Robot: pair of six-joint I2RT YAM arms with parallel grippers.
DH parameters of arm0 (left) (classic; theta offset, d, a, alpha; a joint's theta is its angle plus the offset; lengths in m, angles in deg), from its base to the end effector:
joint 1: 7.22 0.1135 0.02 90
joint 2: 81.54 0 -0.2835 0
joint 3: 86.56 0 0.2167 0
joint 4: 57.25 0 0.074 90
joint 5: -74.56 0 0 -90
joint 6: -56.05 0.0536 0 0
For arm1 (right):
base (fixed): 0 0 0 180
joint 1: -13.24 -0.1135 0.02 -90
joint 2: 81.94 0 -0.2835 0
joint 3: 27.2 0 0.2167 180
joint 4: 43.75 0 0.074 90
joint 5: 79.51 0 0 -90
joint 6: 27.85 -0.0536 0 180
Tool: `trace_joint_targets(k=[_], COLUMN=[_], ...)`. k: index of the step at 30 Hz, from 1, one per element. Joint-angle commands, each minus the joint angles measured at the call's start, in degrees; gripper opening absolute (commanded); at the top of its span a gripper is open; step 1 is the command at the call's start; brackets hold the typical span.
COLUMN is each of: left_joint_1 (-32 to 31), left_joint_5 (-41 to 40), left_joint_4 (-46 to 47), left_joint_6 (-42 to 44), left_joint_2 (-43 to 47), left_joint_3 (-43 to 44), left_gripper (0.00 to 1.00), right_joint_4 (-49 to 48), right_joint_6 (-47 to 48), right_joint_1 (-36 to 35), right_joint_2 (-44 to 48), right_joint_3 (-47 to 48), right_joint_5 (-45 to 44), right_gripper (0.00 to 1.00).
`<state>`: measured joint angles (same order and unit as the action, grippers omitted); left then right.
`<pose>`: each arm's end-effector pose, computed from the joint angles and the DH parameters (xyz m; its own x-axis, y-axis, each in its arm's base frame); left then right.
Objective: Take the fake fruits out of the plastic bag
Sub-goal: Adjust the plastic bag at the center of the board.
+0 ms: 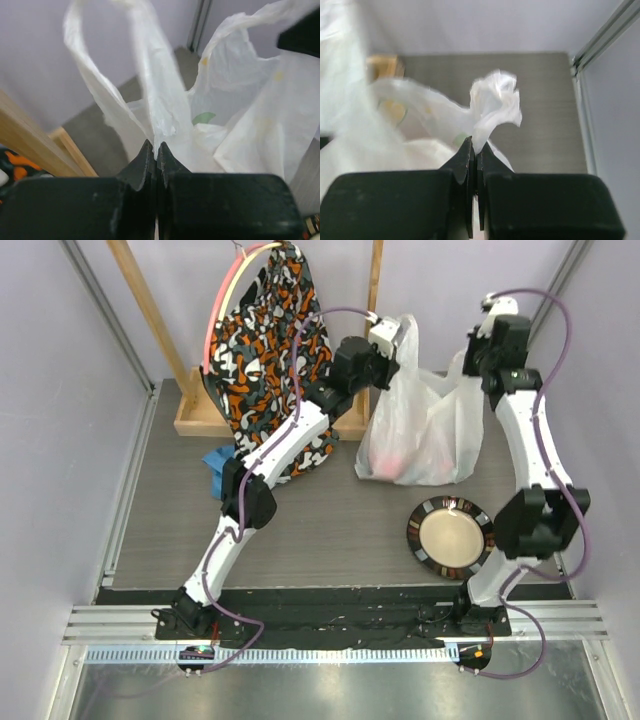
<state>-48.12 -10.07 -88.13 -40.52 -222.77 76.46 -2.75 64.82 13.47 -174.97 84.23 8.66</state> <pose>0.4261 -0.3757 0.3513 -0.2012 0.0236 -0.9793 0.7033 0.6993 -0.1277 0.3584 -0.0032 0.4160 -0.3854 -0.0450 -0.9216 0.0156 0.9984 -0.0553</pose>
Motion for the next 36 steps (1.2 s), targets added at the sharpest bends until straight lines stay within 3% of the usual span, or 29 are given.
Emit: trace_joint_targets(k=[1,5,8,12,17,18,19,20,21,23,26,30,31,32,36], left_joint_1=[0.2,0.1,0.1,0.2,0.2,0.2,0.2,0.2,0.2,0.3,0.3,0.3,0.3,0.3,0.7], left_joint_5=[1.8,1.8,5.7,8.9,16.0,17.8,20.3,20.7,20.9,21.5,21.5,23.5,24.5,26.2,22.4], left_joint_4=[16.0,18.2,15.0,5.6,-8.1,-9.9,-11.6,-15.0,-16.3,-19.4,-18.3,-20.3,-22.0,-22.8,-24.6], left_joint_6=[5.0,6.4,6.0,3.7,1.8,1.9,2.1,1.9,1.4,0.2,0.2,4.7,5.9,6.4,7.0], left_joint_2=[1.6,3.2,7.8,17.4,28.3,29.4,31.0,31.6,32.0,33.6,39.9,46.6,48.2,48.8,51.0], left_joint_3=[6.9,7.8,4.4,-10.3,-32.0,-33.8,-34.9,-36.2,-36.6,-38.3,-43.1,-44.6,-44.8,-45.3,-49.4], left_gripper=[0.0,0.0,0.0,0.0,0.0,0.04,0.19,0.3,0.44,0.51,0.61,0.72,0.73,0.8,0.81], right_joint_4=[-5.0,-8.7,-12.3,-13.2,-6.1,-5.1,-4.2,-1.7,-0.2,5.3,14.1,25.1,29.1,31.3,45.4], right_joint_6=[-2.6,-2.2,0.7,6.2,9.8,10.5,10.9,11.3,12.5,14.7,17.7,21.2,24.1,26.3,41.1], right_joint_1=[4.8,6.3,6.4,6.4,6.4,6.4,6.4,6.4,6.4,6.4,6.4,6.4,6.4,6.4,6.4], right_joint_2=[-7.2,-3.6,6.5,19.7,31.0,32.1,33.2,34.5,34.8,35.6,36.8,39.3,40.0,40.7,42.6], right_joint_3=[18.5,18.5,5.2,-18.5,-33.4,-36.6,-37.9,-38.5,-38.0,-35.7,-26.8,-14.4,-13.5,-12.9,-16.9], right_joint_5=[0.9,1.0,3.5,7.2,6.5,5.9,4.8,4.3,4.2,5.7,8.8,17.5,19.7,25.0,32.2], right_gripper=[0.01,0.01,0.01,0.01,0.01,0.02,0.07,0.25,0.32,0.52,0.7,0.76,0.76,0.76,0.7])
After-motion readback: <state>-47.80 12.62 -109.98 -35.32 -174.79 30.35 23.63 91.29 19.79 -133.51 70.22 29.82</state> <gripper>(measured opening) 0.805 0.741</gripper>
